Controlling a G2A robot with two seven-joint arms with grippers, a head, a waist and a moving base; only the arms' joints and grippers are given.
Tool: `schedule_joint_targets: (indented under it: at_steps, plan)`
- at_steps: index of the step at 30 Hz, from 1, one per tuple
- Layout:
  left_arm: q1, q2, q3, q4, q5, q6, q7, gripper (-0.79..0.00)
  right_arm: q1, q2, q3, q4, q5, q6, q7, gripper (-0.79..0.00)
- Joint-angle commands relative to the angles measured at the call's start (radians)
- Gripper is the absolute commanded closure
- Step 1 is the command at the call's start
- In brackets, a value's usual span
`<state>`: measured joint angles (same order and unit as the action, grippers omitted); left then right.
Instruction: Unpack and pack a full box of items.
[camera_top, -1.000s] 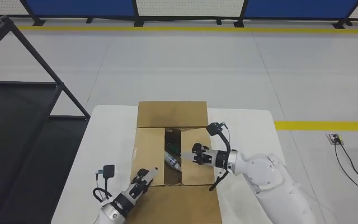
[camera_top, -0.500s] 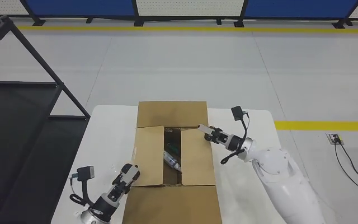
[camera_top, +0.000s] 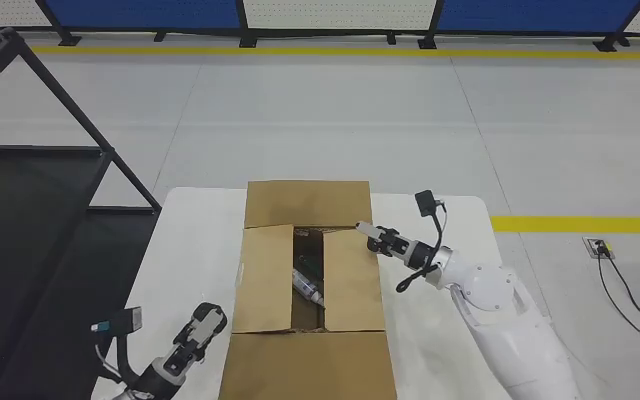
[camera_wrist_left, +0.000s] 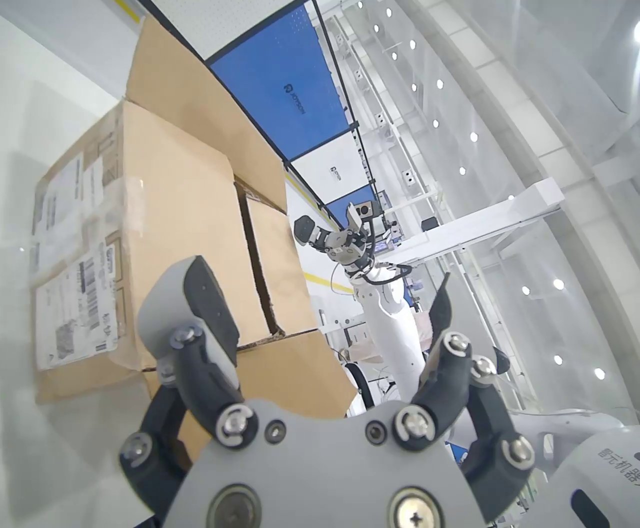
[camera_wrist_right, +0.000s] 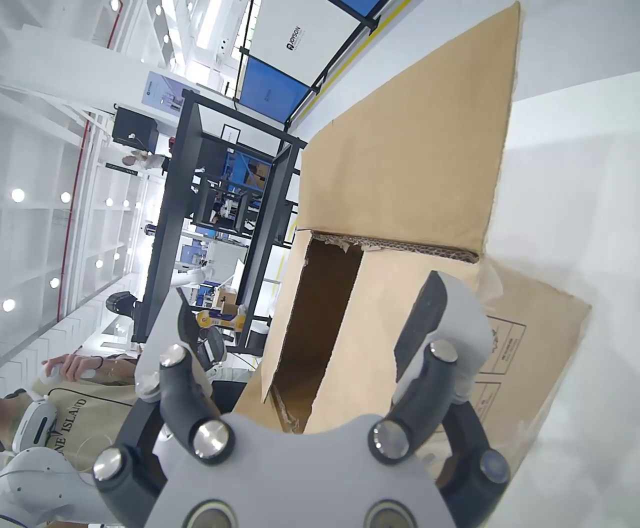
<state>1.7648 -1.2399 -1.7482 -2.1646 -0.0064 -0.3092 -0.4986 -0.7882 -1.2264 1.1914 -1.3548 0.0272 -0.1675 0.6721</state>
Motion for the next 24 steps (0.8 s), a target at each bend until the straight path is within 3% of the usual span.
schedule_joint_targets:
  at_steps: [1,7,16,24]
  plan:
    - [-0.01,0.002,0.01,-0.004,0.0,0.011,-0.014,-0.785,0.02,-0.005,0.001,0.036,0.044,-0.006,-0.025,-0.785]
    - [0.009,0.008,-0.024,0.016,-0.115,0.007,-0.073,-0.785,0.108,-0.021,-0.01,0.175,0.068,-0.059,-0.106,-0.785]
    - [0.079,0.025,-0.138,0.071,-0.325,-0.039,-0.293,-0.785,0.285,-0.074,-0.13,0.448,0.025,-0.048,-0.198,-0.785]
    - [0.119,0.042,-0.208,0.119,-0.349,-0.011,-0.46,-0.785,0.389,-0.119,-0.184,0.636,0.12,-0.127,-0.093,-0.785]
